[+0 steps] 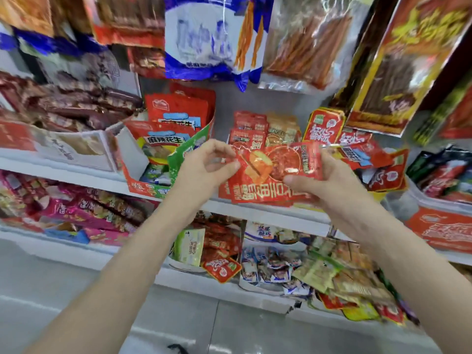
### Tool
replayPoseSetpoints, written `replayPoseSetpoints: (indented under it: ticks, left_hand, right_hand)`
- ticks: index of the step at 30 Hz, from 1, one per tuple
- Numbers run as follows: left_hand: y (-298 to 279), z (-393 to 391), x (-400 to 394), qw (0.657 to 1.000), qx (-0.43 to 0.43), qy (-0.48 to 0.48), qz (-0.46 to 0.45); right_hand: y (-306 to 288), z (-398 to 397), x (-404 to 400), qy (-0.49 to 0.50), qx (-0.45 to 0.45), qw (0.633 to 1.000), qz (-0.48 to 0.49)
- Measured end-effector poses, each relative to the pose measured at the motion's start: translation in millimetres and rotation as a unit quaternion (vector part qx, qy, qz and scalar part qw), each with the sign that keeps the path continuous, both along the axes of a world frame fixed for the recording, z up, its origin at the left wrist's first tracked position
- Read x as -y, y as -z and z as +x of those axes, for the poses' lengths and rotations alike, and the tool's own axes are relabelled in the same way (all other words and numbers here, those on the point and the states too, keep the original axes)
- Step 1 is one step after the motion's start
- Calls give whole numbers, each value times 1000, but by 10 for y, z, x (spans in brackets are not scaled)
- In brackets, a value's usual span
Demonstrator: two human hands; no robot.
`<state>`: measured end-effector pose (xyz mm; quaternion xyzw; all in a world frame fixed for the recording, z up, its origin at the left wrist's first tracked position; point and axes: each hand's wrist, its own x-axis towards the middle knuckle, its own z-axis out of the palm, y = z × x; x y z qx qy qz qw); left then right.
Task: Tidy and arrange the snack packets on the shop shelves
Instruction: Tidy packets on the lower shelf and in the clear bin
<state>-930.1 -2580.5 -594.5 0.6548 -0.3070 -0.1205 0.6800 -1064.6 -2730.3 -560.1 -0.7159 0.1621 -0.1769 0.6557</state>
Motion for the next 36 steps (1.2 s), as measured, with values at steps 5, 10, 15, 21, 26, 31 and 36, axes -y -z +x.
replayPoseSetpoints:
  ticks: [5,10,15,21,26,31,36]
  left_hand:
    - [48,160,-47,950,231,-113,175]
    - [209,145,-116,894,307,-71,320]
    - [184,183,-132,904,296,-64,302]
    - [172,235,-78,903,298,-83,297]
    - [161,266,-17,902,311,-88,285]
    - [123,330,140,906,321,-52,270]
    - [92,424,331,880,360,-33,308]
  right_hand:
    - [-432,545,177,147,31,824,-546]
    - [-278,1185,153,-49,-133,760,-634]
    - [39,1506,253,-84,-248,737,-624]
    - [220,1590,343,-48,-263,765,-586]
    - [170,1600,331,-79,-199,815,-539]
    - [122,1507,461,-25,-81,863,-498]
    - [165,1549,487,12,1,860,-511]
